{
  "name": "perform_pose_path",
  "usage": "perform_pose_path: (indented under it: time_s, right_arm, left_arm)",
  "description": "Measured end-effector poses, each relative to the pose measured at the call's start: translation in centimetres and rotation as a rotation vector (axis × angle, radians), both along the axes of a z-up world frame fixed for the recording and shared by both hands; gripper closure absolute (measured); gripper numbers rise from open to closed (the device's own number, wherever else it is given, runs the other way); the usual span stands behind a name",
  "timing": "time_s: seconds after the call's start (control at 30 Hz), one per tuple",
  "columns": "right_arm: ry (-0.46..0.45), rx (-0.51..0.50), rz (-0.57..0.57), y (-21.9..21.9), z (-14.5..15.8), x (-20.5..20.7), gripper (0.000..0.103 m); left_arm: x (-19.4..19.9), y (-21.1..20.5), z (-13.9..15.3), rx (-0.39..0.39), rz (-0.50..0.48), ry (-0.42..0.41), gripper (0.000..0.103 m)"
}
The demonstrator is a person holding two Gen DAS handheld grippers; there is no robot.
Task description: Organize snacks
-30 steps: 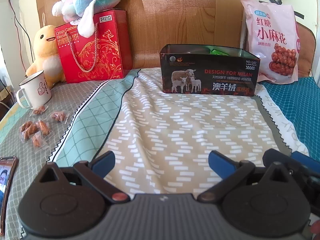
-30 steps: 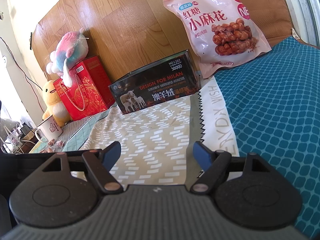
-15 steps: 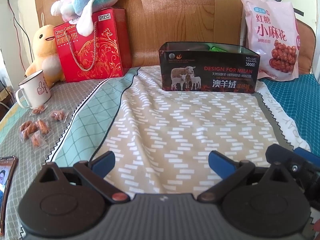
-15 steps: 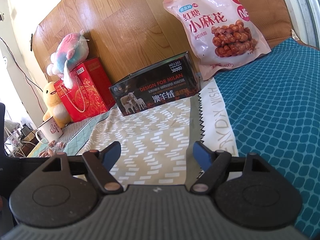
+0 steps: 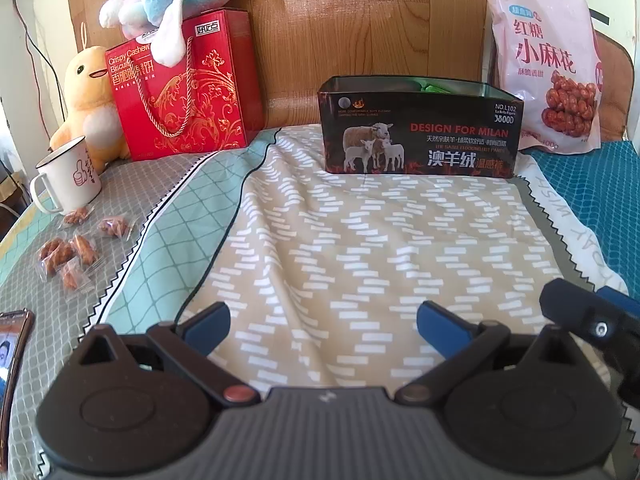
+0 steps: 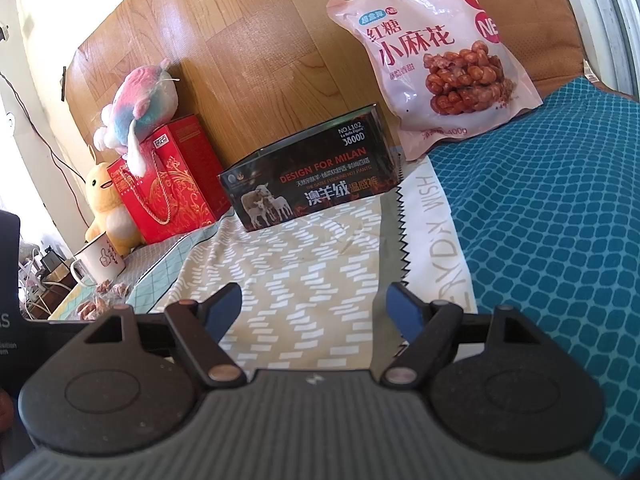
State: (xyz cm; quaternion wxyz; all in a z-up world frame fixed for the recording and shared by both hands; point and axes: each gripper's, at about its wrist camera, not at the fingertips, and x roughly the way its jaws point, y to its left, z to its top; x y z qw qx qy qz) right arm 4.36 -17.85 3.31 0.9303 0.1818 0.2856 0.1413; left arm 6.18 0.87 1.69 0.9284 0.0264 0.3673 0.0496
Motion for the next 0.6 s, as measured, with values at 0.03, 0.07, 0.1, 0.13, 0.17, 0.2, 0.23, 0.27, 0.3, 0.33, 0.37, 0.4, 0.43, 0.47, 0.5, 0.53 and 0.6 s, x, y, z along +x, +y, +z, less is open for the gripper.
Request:
perform_pose_path:
  time_s: [0.03,0.07,0.1,0.13,0.17,0.2,0.23,0.27,0.3,0.33,0.37,0.4,0.43,0.47,0.5,0.53,0.6]
  right_arm:
    - [0.000,0.000,0.000,0.01,0.00,0.00,0.022]
    - [0.000,0.000,0.000,0.01,0.01,0.00,0.022]
    - [0.000,0.000,0.000,0.00,0.01,0.00,0.022]
    - [0.000,0.000,0.000,0.01,0.02,-0.01,0.022]
    - [0.000,0.000,0.000,0.01,0.02,0.00,0.022]
    - [0.000,0.000,-0.001,0.01,0.03,-0.02,0.022]
    - [0.000,0.000,-0.001,0.01,0.03,-0.03,0.022]
    - [0.000,0.000,-0.001,-0.02,0.04,-0.01,0.022]
    - [0.000,0.000,-0.001,0.02,0.04,-0.03,0.022]
    - [0.000,0.000,-0.001,0.02,0.03,-0.02,0.022]
    - [0.000,0.000,-0.001,0.02,0.03,-0.02,0.022]
    - [0.000,0.000,-0.001,0.01,0.04,-0.02,0.022]
    - [0.000,0.000,-0.001,0.02,0.03,-0.02,0.022]
    - [0.000,0.000,-0.001,0.02,0.04,-0.03,0.022]
    - [0.000,0.000,-0.001,0.02,0.04,-0.03,0.022]
    - [0.000,0.000,-0.001,0.02,0.03,-0.02,0.022]
    - [0.000,-0.001,-0.001,0.01,0.03,-0.01,0.022]
  left_arm:
    - [0.01,0.00,-0.01,0.002,0.000,0.002,0.000]
    - [0.04,0.00,-0.04,0.003,0.000,0.003,0.000]
    - [0.05,0.00,-0.07,0.003,0.000,0.003,0.000]
    - [0.07,-0.01,-0.08,0.004,0.000,0.004,0.000]
    - [0.07,-0.01,-0.09,0.004,0.000,0.004,0.000]
    - [0.06,0.00,-0.09,0.004,0.000,0.004,0.000]
    - [0.07,0.01,-0.10,0.004,0.000,0.004,0.000]
    - [0.08,0.01,-0.11,0.004,0.000,0.004,0.000]
    - [0.06,0.00,-0.10,0.004,0.000,0.004,0.000]
    - [0.07,0.02,-0.13,0.004,-0.001,0.005,0.000]
    - [0.09,0.04,-0.16,0.005,-0.001,0.005,0.000]
    - [0.11,0.05,-0.21,0.006,-0.001,0.007,0.000]
    - [0.11,0.06,-0.25,0.006,-0.002,0.008,0.000]
    - [0.13,0.09,-0.26,0.007,-0.001,0.008,0.000]
    - [0.12,0.08,-0.28,0.007,-0.001,0.009,0.000]
    - [0.10,0.05,-0.26,0.008,-0.001,0.009,0.000]
    - [0.11,0.05,-0.24,0.008,-0.002,0.008,0.000]
